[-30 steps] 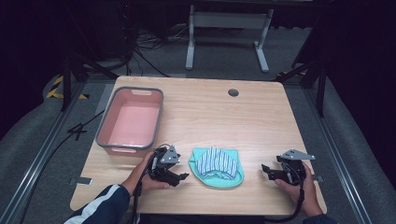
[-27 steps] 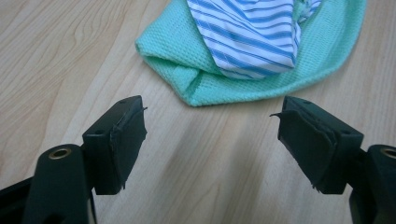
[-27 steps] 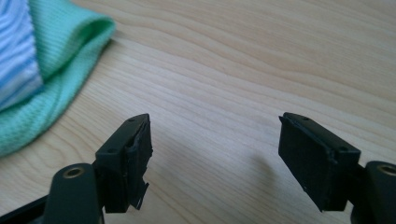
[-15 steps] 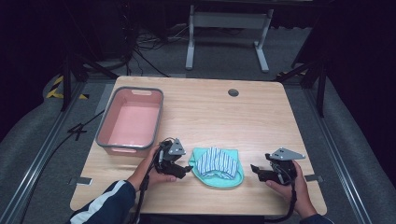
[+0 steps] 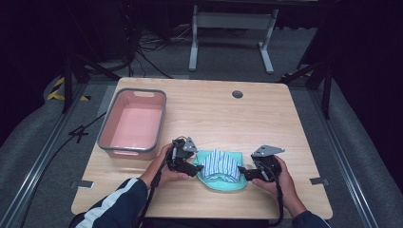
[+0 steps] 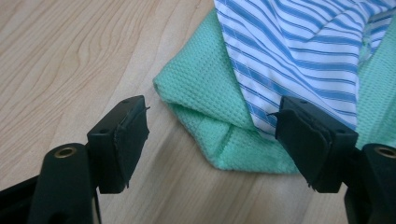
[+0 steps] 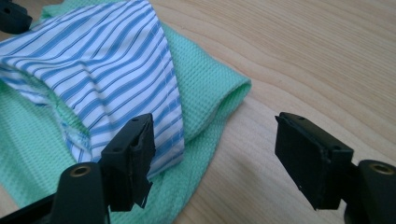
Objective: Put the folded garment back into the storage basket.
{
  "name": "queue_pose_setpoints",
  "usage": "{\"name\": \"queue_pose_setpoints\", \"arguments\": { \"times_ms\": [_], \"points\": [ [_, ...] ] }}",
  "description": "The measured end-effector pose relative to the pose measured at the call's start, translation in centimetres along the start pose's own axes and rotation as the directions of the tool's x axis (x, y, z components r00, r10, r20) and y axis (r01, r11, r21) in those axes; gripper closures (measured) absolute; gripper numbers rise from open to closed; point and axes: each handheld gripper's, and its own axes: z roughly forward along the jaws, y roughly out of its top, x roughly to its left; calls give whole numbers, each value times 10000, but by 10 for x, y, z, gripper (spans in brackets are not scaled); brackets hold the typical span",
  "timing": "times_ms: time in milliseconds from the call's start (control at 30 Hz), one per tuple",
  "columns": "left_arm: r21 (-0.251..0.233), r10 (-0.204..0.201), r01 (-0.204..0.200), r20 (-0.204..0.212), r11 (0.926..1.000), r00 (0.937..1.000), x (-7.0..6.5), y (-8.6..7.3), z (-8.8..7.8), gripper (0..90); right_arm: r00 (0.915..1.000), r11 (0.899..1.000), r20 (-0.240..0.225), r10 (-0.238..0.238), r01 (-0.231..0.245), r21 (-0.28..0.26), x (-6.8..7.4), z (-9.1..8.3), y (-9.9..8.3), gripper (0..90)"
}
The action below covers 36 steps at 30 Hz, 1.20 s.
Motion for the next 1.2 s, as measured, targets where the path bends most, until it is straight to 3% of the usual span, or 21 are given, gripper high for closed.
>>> {"name": "queue_pose_setpoints", "arguments": {
  "times_ms": [167, 233, 333, 500, 700, 800, 867, 967, 1000, 1033, 1067, 1133, 1200],
  "points": [
    [38, -94, 94, 41, 9999, 9999, 3, 4, 5, 249, 9990, 9988, 122, 434, -437, 230, 3, 8, 9, 311],
    [-22, -51, 52, 148, 10000, 9999, 2, 6, 4, 247, 9994, 9986, 109, 316, -321, 411, 7, 12, 12, 313],
    [160, 101, -101, -19, 9998, 9999, 1, 6, 6, 239, 9997, 9984, 49, 230, -233, 521, 12, 15, 13, 307],
    [475, -49, 52, -51, 9989, 10000, 1, 2, 15, 205, 9997, 9971, 79, 243, -248, 725, 13, 23, 9, 287],
    [297, -412, 415, -88, 9987, 9991, 2, -1, 18, 144, 9984, 9973, -17, 556, -555, 472, 11, 27, 3, 242],
    [137, -493, 496, -211, 9987, 9986, 0, -3, 18, 138, 9989, 9980, -84, 470, -466, 422, 13, 27, 2, 247],
    [186, -443, 447, -234, 9988, 9987, -1, -3, 18, 137, 9992, 9989, -320, 233, -219, 426, 15, 26, 2, 304],
    [134, -346, 348, -138, 9993, 9993, -1, -3, 17, 186, 9988, 9989, -470, 136, -115, 447, 16, 25, 3, 369],
    [91, -143, 143, 82, 9999, 9999, -3, -2, 16, 247, 9975, 9989, -704, -11, 43, 466, 18, 24, 4, 462],
    [91, -143, 143, 82, 9999, 9999, -3, -2, 16, 291, 9973, 9989, -739, -18, 53, 465, 18, 23, 4, 493],
    [96, 102, -105, 314, 9999, 9995, -6, -1, 14, 353, 9962, 9989, -867, -63, 103, 455, 20, 23, 4, 536],
    [97, 177, -181, 416, 9998, 9990, -7, -1, 14, 473, 9957, 9989, -918, -83, 125, 456, 20, 23, 4, 549],
    [52, 329, -333, 649, 9994, 9974, -8, 0, 13, 526, 9947, 9989, -1020, -106, 152, 440, 20, 23, 5, 599]
  ]
}}
